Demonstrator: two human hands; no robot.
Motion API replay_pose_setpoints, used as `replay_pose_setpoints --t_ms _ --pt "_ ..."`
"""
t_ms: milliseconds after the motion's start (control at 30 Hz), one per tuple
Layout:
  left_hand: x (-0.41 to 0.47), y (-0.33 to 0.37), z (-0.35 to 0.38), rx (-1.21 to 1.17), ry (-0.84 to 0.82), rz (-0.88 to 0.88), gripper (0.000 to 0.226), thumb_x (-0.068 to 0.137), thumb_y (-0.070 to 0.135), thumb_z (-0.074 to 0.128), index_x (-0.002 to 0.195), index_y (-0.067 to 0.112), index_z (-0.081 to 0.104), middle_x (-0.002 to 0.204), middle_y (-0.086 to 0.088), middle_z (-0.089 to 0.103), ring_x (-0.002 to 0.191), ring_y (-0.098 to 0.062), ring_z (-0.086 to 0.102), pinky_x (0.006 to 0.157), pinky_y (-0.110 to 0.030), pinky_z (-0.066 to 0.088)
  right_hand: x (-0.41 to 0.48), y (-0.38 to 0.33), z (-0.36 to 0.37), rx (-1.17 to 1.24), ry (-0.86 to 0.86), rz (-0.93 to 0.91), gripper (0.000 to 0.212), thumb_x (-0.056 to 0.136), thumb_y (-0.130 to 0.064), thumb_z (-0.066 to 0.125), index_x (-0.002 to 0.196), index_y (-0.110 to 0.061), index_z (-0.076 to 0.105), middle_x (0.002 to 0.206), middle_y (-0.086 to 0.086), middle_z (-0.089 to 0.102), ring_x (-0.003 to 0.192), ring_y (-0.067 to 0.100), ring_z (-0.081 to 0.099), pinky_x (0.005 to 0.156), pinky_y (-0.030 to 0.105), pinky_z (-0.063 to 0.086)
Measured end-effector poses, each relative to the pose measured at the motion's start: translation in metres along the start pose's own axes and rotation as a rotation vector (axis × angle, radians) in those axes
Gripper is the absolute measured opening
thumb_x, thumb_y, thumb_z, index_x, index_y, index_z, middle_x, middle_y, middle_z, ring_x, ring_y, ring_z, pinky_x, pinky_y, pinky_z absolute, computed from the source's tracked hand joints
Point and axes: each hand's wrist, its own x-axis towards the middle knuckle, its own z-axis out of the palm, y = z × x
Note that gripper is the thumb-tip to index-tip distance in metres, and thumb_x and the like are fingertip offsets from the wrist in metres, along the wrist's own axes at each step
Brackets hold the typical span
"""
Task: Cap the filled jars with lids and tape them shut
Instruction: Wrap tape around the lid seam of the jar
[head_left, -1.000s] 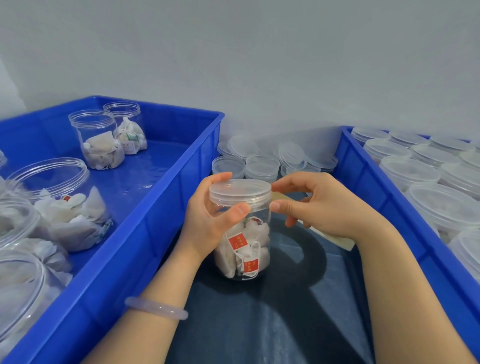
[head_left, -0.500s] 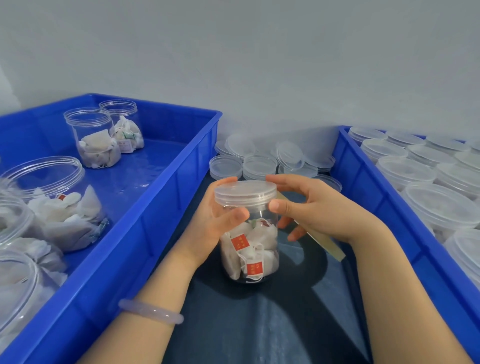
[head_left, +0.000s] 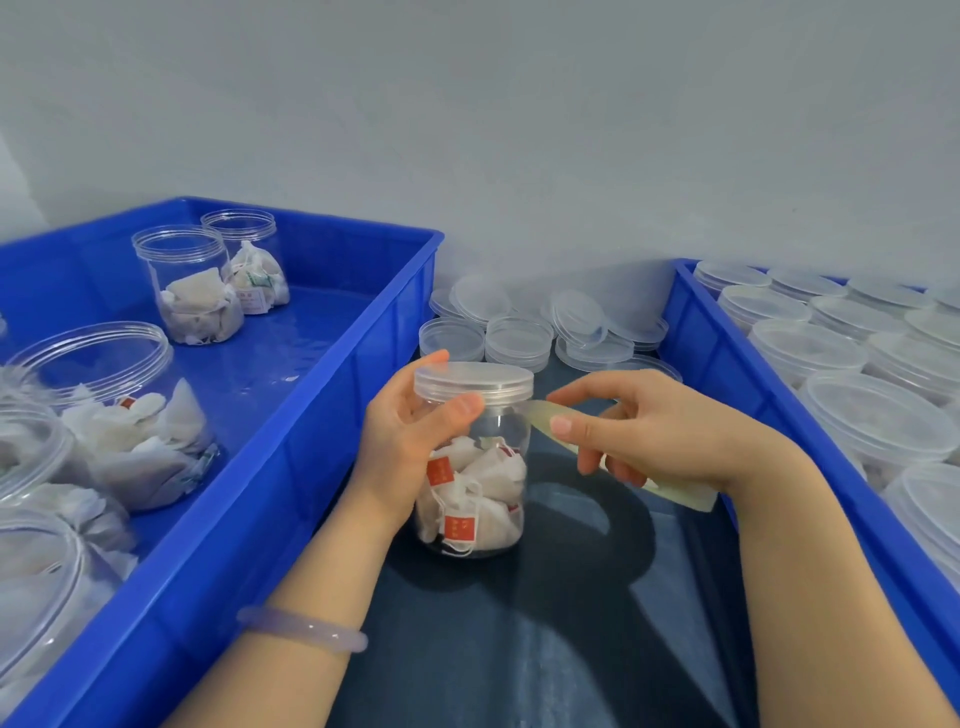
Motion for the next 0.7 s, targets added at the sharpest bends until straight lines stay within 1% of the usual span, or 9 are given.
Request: replay_pose_setpoints --t_ms 67,200,267,333,400,433,567,633,700 --pt "0.001 -0.001 -0.001 -0.014 0.002 -0.013 0.094 0.049 0.042 0.076 0.132 0.006 0.051 0.109 -0.005 0.069 0.108 -0.027 0.064 0.093 -0.048 0.052 0.003 -0.001 0.001 -0.005 0.062 -0.023 0.044 0.071 -0.062 0.06 0.109 -0.039 0.062 0.071 -0.007 0.072 0.049 0.0 0.054 0.058 0.02 0.046" --pt "0.002 -0.004 -0.001 -0.036 -0.01 -0.023 0.086 0.05 0.043 0.075 0.127 0.007 0.055 0.103 -0.004 0.071 0.097 -0.023 0.068 0.072 -0.033 0.057 0.009 0.0 0.004 -0.037 0.187 -0.052 0.049 0.066 -0.065 0.06 0.108 -0.04 0.064 0.068 -0.01 0.071 0.051 -0.007 0.055 0.063 0.023 0.044" --pt "0.002 -0.005 -0.002 -0.047 -0.013 -0.027 0.081 0.05 0.043 0.075 0.122 0.01 0.057 0.1 -0.001 0.071 0.095 -0.021 0.068 0.068 -0.03 0.056 0.01 0.002 0.005 -0.047 0.22 -0.061 0.05 0.065 -0.067 0.061 0.108 -0.041 0.065 0.067 -0.011 0.071 0.052 -0.008 0.055 0.064 0.023 0.045" --pt "0.002 -0.005 -0.002 -0.055 -0.024 -0.03 0.079 0.046 0.043 0.079 0.117 0.015 0.058 0.098 0.001 0.072 0.095 -0.022 0.068 0.068 -0.03 0.056 0.011 0.003 0.005 -0.048 0.23 -0.06 0.051 0.064 -0.067 0.062 0.108 -0.04 0.065 0.066 -0.011 0.07 0.052 -0.008 0.055 0.063 0.023 0.044" --pt "0.001 -0.004 0.0 -0.063 -0.043 -0.032 0.093 0.035 0.051 0.089 0.116 0.016 0.058 0.099 -0.001 0.072 0.096 -0.022 0.069 0.07 -0.03 0.056 0.012 0.005 0.005 -0.045 0.215 -0.05 0.048 0.066 -0.066 0.063 0.106 -0.04 0.066 0.066 -0.011 0.071 0.052 -0.008 0.055 0.063 0.022 0.043" --pt "0.001 -0.003 0.0 -0.073 -0.057 -0.03 0.1 0.032 0.057 0.09 0.117 0.016 0.057 0.099 -0.001 0.073 0.096 -0.021 0.069 0.07 -0.03 0.056 0.013 0.005 0.006 -0.039 0.2 -0.045 0.047 0.067 -0.066 0.064 0.106 -0.04 0.065 0.067 -0.011 0.071 0.052 -0.009 0.055 0.063 0.023 0.043" --pt "-0.002 -0.003 0.002 -0.123 -0.086 -0.027 0.112 0.031 0.058 0.09 0.124 0.012 0.047 0.096 0.005 0.073 0.093 -0.015 0.07 0.069 -0.026 0.056 0.015 0.005 0.009 0.016 0.157 -0.026 0.048 0.062 -0.067 0.062 0.101 -0.04 0.065 0.069 -0.009 0.072 0.048 -0.005 0.055 0.058 0.022 0.043" --pt "-0.002 -0.002 0.002 -0.083 -0.092 -0.023 0.113 0.032 0.063 0.088 0.122 0.008 0.049 0.101 0.002 0.072 0.099 -0.019 0.068 0.077 -0.03 0.056 0.015 0.005 0.011 0.026 0.151 -0.009 0.048 0.062 -0.068 0.06 0.101 -0.039 0.063 0.069 -0.008 0.072 0.047 -0.003 0.054 0.055 0.022 0.046" --pt "-0.003 0.001 0.003 0.012 -0.101 -0.004 0.114 0.032 0.072 0.083 0.121 0.008 0.05 0.108 0.0 0.069 0.107 -0.019 0.065 0.087 -0.033 0.054 0.015 0.005 0.012 0.015 0.143 0.005 0.054 0.063 -0.07 0.058 0.107 -0.038 0.061 0.07 -0.009 0.072 0.048 -0.002 0.055 0.054 0.022 0.048"
